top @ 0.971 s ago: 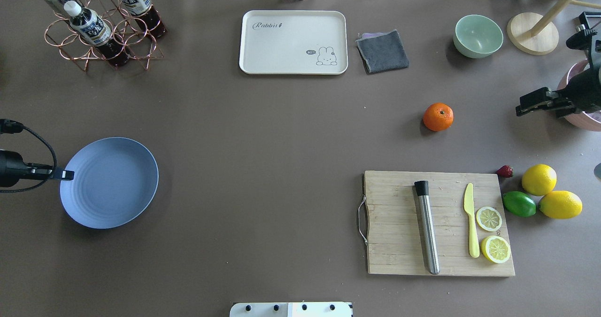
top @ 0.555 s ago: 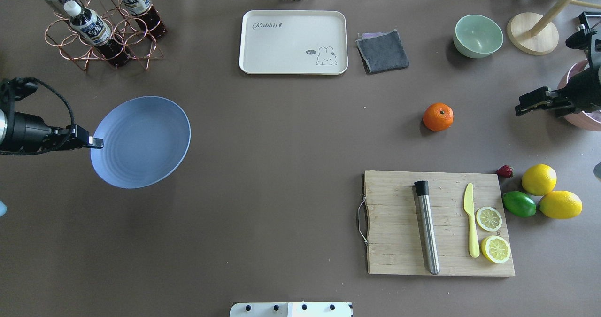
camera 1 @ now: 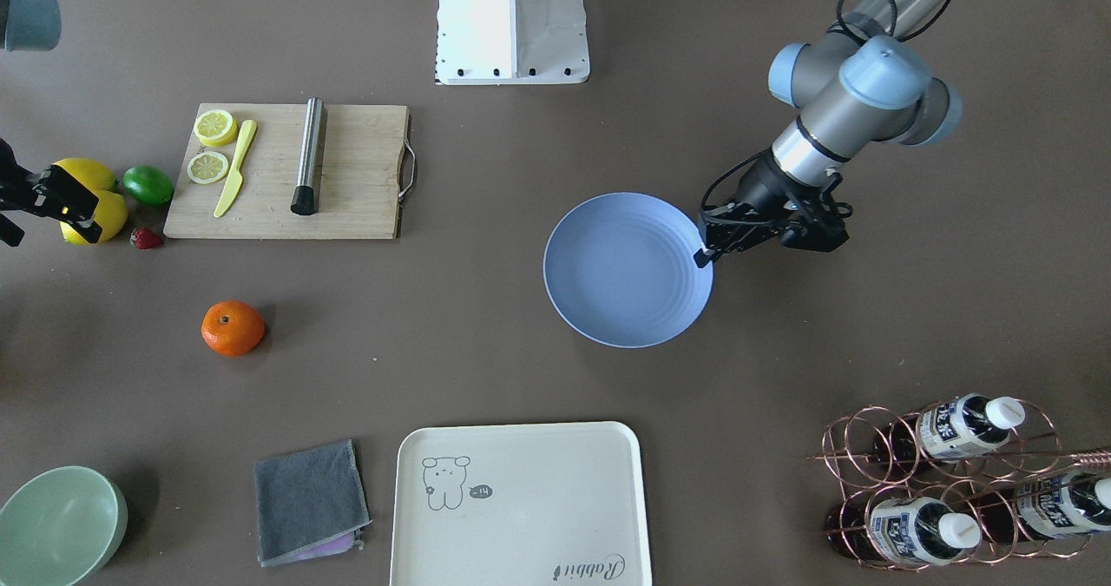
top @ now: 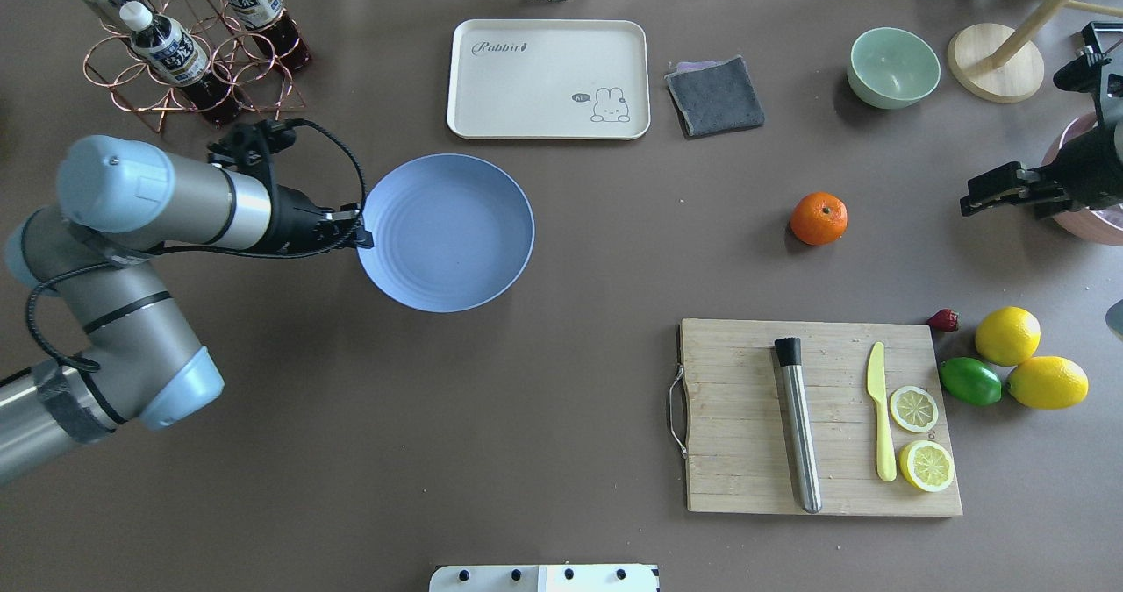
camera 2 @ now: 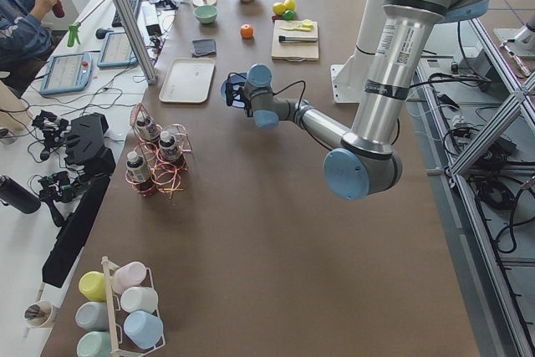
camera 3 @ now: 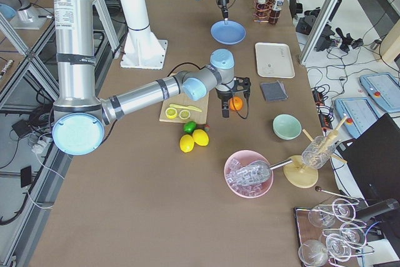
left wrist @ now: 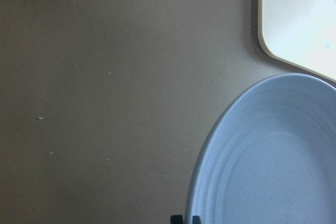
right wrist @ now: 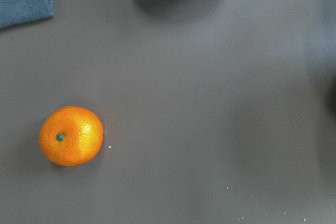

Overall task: Pick orange to plate
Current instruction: 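Push the blue plate inward with the left gripper while the right arm approaches the orange, then withdraw the left arm while the right gripper lowers onto the orange and grasps it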

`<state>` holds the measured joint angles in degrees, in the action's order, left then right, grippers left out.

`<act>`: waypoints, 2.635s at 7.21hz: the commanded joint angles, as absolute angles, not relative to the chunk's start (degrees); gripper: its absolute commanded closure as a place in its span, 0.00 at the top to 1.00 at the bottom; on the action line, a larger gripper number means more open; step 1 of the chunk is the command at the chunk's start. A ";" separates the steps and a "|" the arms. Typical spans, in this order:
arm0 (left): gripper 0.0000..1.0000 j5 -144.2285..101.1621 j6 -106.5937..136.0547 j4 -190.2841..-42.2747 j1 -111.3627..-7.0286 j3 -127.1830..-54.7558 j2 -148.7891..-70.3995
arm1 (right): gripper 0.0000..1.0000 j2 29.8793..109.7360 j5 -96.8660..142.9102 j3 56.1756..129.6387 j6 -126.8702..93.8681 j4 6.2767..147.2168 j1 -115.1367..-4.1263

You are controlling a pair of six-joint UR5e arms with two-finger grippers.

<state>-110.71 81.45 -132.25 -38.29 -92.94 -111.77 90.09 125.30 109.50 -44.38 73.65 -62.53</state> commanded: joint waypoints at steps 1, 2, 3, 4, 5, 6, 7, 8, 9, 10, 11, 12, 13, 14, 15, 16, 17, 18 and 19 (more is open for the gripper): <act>0.00 -106.52 81.47 -126.12 -33.93 -89.84 -120.13 | 1.00 89.56 125.33 108.81 -44.38 73.65 -62.40; 0.00 -106.52 81.47 -126.12 -33.84 -88.87 -120.93 | 1.00 89.13 125.33 108.46 -44.38 73.65 -62.40; 0.00 -106.44 81.21 -126.38 -33.66 -87.47 -121.11 | 1.00 88.86 125.33 108.20 -44.38 73.74 -62.32; 0.48 -106.35 80.60 -126.47 -33.66 -86.84 -121.11 | 1.00 88.86 125.33 108.19 -44.38 73.74 -62.31; 0.98 -104.61 77.90 -126.47 -33.66 -86.92 -120.77 | 1.00 88.51 125.33 107.85 -44.38 73.74 -62.14; 0.98 -104.33 77.18 -126.39 -34.01 -88.23 -120.50 | 1.00 87.98 125.33 107.75 -44.38 73.74 -62.14; 0.98 -107.37 75.69 -125.95 -36.62 -90.68 -118.93 | 1.00 86.93 125.33 107.23 -44.38 73.83 -62.14; 0.98 -112.36 72.11 -125.51 -41.96 -92.62 -114.83 | 1.00 85.53 125.33 106.01 -44.38 73.92 -62.05; 0.98 -117.02 64.33 -124.20 -47.23 -95.16 -109.48 | 1.00 83.69 125.25 104.52 -44.38 74.18 -61.70; 0.98 -121.77 55.11 -122.28 -53.64 -96.66 -105.25 | 1.00 82.80 125.16 103.63 -44.47 74.18 -61.18; 0.98 -127.38 43.97 -121.73 -61.53 -96.94 -100.51 | 1.00 81.92 125.16 102.84 -44.47 74.27 -60.82; 0.98 -131.27 30.81 -119.99 -69.09 -96.60 -95.93 | 1.00 81.65 124.63 102.22 -44.82 74.27 -60.12; 0.98 -132.79 17.01 -114.23 -76.48 -96.59 -93.28 | 1.00 80.17 122.98 100.82 -45.52 74.09 -58.99; 0.98 -134.89 2.17 -105.56 -83.77 -95.98 -92.21 | 1.00 78.33 122.70 98.90 -46.31 74.00 -58.28; 0.98 -138.31 -8.33 -91.98 -89.33 -95.72 -93.68 | 1.00 76.66 122.70 97.05 -46.41 73.92 -57.84; 0.98 -139.47 -14.70 -85.15 -91.04 -95.80 -94.21 | 1.00 74.90 122.70 95.03 -46.41 74.18 -57.31; 0.98 -139.83 -17.38 -84.56 -91.14 -95.45 -91.61 | 1.00 72.36 122.35 91.88 -46.41 74.09 -56.78; 0.98 -140.70 -17.14 -84.55 -91.23 -95.28 -90.80 | 1.00 70.68 120.95 88.89 -46.41 73.74 -55.47; 0.98 -143.58 -17.49 -85.16 -91.23 -95.19 -90.36 | 1.00 68.58 119.98 87.03 -48.41 73.83 -54.33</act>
